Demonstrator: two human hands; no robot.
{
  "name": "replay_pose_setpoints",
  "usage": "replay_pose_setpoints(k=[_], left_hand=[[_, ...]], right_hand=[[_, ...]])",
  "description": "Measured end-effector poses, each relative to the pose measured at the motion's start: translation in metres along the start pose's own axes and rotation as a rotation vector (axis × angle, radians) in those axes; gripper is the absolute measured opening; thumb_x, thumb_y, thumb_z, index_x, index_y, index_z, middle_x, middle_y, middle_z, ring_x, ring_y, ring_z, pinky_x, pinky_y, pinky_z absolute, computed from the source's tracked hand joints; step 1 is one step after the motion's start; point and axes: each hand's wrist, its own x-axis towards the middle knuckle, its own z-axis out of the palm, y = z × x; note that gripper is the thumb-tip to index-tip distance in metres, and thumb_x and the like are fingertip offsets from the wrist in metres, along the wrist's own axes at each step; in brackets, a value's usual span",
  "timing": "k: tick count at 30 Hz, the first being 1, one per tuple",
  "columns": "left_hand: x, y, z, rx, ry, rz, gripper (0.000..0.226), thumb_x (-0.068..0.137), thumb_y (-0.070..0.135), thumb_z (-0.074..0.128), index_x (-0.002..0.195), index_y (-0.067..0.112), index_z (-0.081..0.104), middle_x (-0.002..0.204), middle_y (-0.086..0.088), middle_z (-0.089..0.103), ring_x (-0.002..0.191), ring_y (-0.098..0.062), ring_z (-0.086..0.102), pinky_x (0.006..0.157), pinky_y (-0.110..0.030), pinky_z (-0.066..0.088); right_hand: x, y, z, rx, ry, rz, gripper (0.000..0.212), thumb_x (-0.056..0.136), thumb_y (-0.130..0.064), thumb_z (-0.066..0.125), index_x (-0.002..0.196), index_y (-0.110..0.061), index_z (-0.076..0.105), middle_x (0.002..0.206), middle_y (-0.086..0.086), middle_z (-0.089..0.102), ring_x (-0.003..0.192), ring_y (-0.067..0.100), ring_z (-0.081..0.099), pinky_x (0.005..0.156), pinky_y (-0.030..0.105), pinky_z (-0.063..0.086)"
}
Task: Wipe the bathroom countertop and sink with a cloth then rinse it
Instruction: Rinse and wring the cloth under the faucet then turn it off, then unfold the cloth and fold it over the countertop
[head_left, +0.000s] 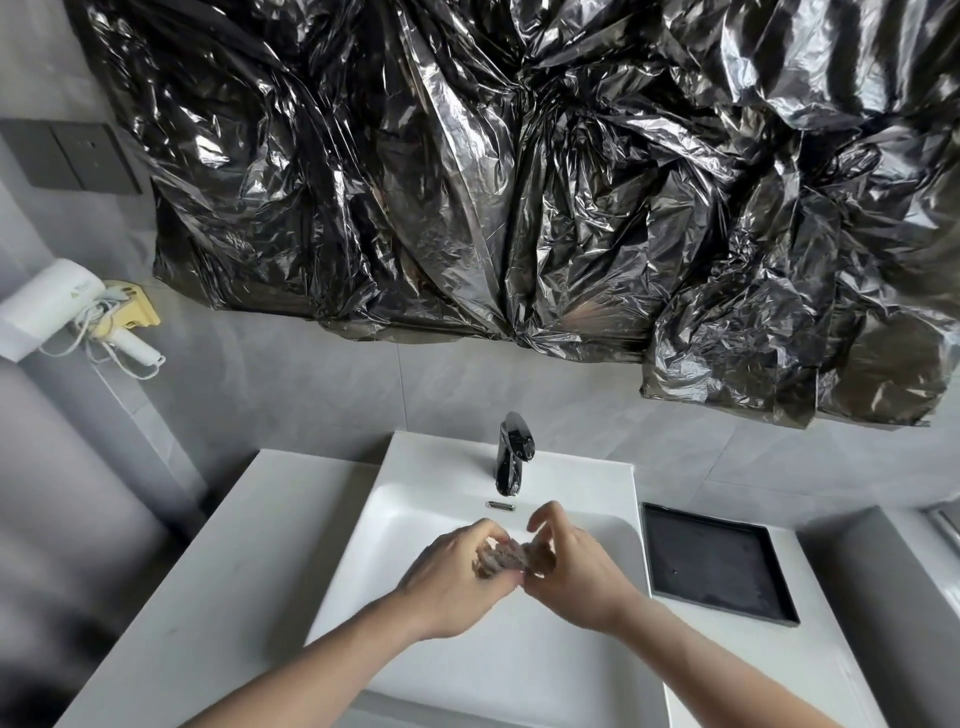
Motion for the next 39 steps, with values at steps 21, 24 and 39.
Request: replay_pose_setpoints(k=[21, 24, 39], left_hand=[[-0.114, -0.010, 0.007, -0.189, 0.401, 0.314, 0.021, 0.089, 0.014, 0.078, 0.086, 0.035, 0.078, 0.119, 0.015, 0.068, 0.120, -0.015, 0.064, 0.082, -0.031, 0.055], [-0.122, -0.011, 0.006, -0.307, 0.429, 0.253, 0.023, 0.091, 0.007, 0.075, 0.085, 0.029, 0.077, 0.118, 0.012, 0.069, 0.116, -0.016, 0.067, 0.083, -0.030, 0.057], [-0.152, -0.020, -0.015, -0.581, 0.094, 0.122, 0.013, 0.105, 0.033, 0.051, 0.106, 0.020, 0.051, 0.077, 0.007, 0.048, 0.073, -0.013, 0.042, 0.069, -0.026, 0.037]], right_hand=[[-0.098, -0.011, 0.034, 0.529, 0.318, 0.232, 0.033, 0.095, -0.052, 0.063, 0.076, -0.034, 0.082, 0.085, -0.008, 0.075, 0.082, 0.007, 0.073, 0.077, 0.029, 0.056], [-0.105, -0.020, 0.033, 0.408, 0.385, 0.139, 0.040, 0.089, -0.060, 0.062, 0.068, -0.030, 0.078, 0.078, -0.009, 0.071, 0.084, 0.010, 0.068, 0.076, 0.028, 0.051], [-0.157, -0.070, 0.033, 0.226, 0.189, -0.044, 0.022, 0.078, -0.055, 0.083, 0.086, -0.037, 0.074, 0.079, -0.009, 0.063, 0.069, 0.010, 0.054, 0.062, 0.016, 0.039]])
